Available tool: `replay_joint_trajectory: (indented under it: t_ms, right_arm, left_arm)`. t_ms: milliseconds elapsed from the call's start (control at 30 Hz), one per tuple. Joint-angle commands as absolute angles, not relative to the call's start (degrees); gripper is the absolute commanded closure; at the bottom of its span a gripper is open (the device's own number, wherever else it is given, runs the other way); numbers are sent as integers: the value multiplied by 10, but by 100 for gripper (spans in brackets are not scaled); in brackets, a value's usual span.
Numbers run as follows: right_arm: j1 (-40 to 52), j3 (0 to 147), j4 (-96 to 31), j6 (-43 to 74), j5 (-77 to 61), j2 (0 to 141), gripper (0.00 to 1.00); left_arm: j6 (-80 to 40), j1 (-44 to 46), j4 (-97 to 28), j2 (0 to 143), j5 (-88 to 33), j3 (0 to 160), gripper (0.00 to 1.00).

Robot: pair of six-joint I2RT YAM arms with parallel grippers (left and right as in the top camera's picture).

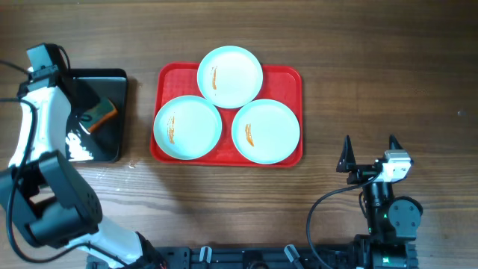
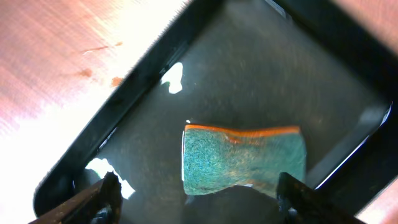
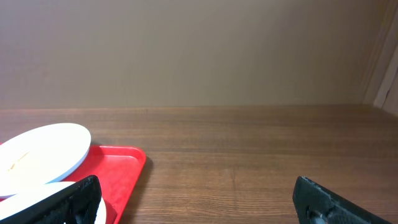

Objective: Clean dirty plates on tray and stack at the side
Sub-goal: 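Move the left gripper over the sponge in the black tray, then lower the left gripper and grasp the green sponge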

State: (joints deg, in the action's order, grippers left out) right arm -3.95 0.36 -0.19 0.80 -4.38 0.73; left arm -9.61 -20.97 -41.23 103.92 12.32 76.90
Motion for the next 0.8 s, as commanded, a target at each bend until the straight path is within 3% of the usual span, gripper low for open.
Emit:
replay_joint_trajectory:
  t_ms: [0, 133, 267, 567, 600, 633, 667, 700, 767]
  right_arm:
    - [-40, 3, 0, 15, -36, 3, 0]
    - [-40, 3, 0, 15, -36, 3, 0]
    - [-40, 3, 0, 15, -36, 3, 0]
    - [-40, 3, 0, 15, -36, 3, 0]
    - [-40, 3, 0, 15, -36, 3, 0]
    - [-40, 3, 0, 15, -36, 3, 0]
    - [-40, 3, 0, 15, -36, 3, 0]
    - [-40, 3, 0, 15, -36, 3, 0]
    - [-40, 3, 0, 15, -36, 3, 0]
  left_arm:
    - [154, -211, -409, 1072, 84, 776, 21]
    - [416, -211, -412, 1077, 46, 776, 22]
    - [596, -212, -428, 1093, -4, 776, 24]
    - [625, -236, -377, 1165, -8, 776, 27]
    - [610, -241, -376, 1168, -13, 776, 36]
    - [588, -246, -375, 1169, -20, 776, 53]
    - [557, -249, -370, 1169, -22, 776, 79]
    - [505, -250, -363, 1169, -21, 776, 76]
    - [446, -249, -361, 1169, -22, 776, 85]
